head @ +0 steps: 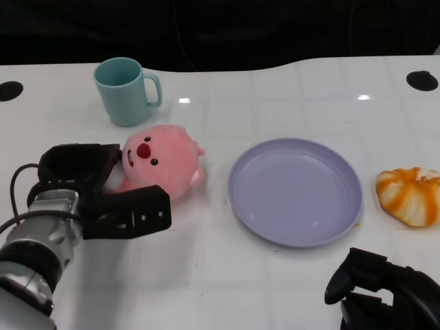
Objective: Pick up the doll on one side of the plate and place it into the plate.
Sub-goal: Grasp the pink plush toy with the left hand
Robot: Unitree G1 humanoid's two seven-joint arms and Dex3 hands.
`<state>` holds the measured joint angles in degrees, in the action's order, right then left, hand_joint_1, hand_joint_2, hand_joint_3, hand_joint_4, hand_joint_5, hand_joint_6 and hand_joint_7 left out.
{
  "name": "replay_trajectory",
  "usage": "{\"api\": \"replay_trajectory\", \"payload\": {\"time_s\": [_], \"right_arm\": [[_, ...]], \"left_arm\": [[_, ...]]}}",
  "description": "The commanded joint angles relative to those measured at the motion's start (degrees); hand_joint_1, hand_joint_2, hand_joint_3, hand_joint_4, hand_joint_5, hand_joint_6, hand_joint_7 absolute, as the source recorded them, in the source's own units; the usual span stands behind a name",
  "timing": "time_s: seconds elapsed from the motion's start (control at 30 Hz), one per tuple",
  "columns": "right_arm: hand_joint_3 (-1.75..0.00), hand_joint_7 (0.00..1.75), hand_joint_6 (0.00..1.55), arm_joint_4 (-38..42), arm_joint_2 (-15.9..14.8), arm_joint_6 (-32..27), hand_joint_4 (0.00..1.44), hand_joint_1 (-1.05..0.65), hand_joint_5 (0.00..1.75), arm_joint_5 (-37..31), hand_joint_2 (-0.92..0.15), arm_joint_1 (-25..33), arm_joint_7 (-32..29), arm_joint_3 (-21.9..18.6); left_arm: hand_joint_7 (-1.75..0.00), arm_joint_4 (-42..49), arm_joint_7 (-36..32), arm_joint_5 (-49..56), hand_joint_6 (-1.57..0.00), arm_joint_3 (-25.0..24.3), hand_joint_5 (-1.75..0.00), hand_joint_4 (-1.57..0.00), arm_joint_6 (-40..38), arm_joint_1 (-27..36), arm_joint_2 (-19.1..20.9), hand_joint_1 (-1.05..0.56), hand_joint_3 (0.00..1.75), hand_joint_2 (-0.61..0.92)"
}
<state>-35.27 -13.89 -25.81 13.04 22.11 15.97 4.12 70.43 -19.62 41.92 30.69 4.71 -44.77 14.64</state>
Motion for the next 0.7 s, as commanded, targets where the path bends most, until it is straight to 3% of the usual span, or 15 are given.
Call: {"api": "replay_trajectory", "payload": {"time_s": [0.03, 0.1, 0.27, 0.7], "right_arm": [[-1.17, 1.59, 0.51, -0.69, -0.43, -0.10, 0.67, -0.10, 1.75, 0.36, -0.66, 0.04, -0.03, -0.81], [-1.18, 1.59, 0.51, -0.70, -0.53, -0.08, 0.67, -0.10, 1.75, 0.18, -0.66, 0.00, -0.08, -0.77], [-1.18, 1.59, 0.51, -0.82, -0.55, -0.36, 0.66, -0.09, 1.75, 0.25, -0.66, 0.00, -0.17, -0.88], [-1.18, 1.60, 0.50, -0.08, -0.50, 0.14, 0.66, -0.07, 1.75, -0.04, -0.67, -0.46, -0.10, -0.80]], "left_arm": [[-1.63, 1.36, -2.51, 0.23, -0.56, 0.69, -1.74, -0.79, 1.64, 3.42, 0.47, -0.26, 0.35, 0.92], [-1.72, 1.36, -5.25, 0.10, -0.59, 0.53, -1.74, -0.84, 3.14, 3.92, 0.79, -0.26, 0.35, 0.92], [-1.75, 1.41, -8.44, -0.25, -0.58, 0.15, -1.75, -0.88, 5.26, 4.60, 1.18, -0.26, 0.33, 0.89], [-1.75, -1.22, -9.60, -0.99, -0.61, -0.54, -1.75, -0.86, 8.00, 4.38, 2.81, -0.20, 0.31, 0.86]]}}
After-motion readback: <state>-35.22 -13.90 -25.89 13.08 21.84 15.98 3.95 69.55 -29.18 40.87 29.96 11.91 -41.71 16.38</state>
